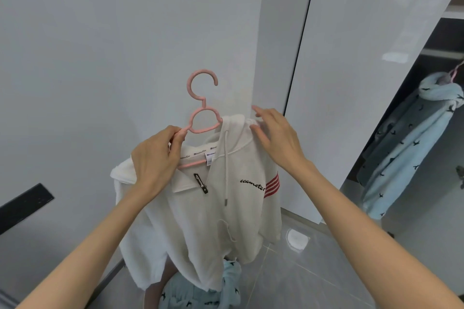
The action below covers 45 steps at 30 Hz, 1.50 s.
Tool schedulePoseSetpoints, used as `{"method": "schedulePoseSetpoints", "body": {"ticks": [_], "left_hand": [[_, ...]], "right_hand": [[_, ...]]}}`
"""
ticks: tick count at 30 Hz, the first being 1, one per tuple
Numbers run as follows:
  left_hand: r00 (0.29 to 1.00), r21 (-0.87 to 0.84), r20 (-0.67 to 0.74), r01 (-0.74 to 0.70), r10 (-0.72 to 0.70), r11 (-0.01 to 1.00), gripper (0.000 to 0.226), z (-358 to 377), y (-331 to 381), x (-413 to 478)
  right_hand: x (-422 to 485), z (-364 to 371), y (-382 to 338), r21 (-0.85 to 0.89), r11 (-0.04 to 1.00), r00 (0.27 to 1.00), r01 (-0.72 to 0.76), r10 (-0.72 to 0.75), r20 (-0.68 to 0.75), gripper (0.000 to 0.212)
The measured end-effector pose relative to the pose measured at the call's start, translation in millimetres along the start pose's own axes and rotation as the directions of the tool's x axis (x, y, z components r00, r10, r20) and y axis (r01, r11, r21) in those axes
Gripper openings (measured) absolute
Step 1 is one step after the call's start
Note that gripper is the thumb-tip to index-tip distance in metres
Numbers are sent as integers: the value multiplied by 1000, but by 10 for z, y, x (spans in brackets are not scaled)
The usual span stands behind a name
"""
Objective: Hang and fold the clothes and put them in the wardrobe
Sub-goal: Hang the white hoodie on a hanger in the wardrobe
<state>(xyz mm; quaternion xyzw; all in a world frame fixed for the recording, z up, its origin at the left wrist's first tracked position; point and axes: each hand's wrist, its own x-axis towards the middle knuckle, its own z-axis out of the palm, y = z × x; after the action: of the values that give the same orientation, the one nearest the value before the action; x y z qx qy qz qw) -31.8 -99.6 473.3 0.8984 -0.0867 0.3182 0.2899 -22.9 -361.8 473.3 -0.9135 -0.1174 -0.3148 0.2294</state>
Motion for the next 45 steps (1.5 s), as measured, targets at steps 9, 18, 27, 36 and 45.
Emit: {"method": "schedulePoseSetpoints", "body": {"ticks": [9,18,27,36,45], "left_hand": [[990,-47,136,49,-43,998,46,-22,-4,94],[978,-25,172,125,-119,992,45,48,-136,46],[990,-89,81,120,-113,989,41,-124,-199,148],[990,-66,50,133,-130,989,46,-259,-461,279],[957,-177,26,288,-288,941,49,-188,-415,334]], "right_hand": [[-144,144,-89,80,991,990,110,-116,80,26],[-124,125,77,-1,979,978,202,-201,-48,25],[-401,207,123,175,902,819,-394,259,511,23],[-210,147,145,151,952,964,-266,261,54,27],[-282,220,203,-70,957,952,-282,288,100,25]]}}
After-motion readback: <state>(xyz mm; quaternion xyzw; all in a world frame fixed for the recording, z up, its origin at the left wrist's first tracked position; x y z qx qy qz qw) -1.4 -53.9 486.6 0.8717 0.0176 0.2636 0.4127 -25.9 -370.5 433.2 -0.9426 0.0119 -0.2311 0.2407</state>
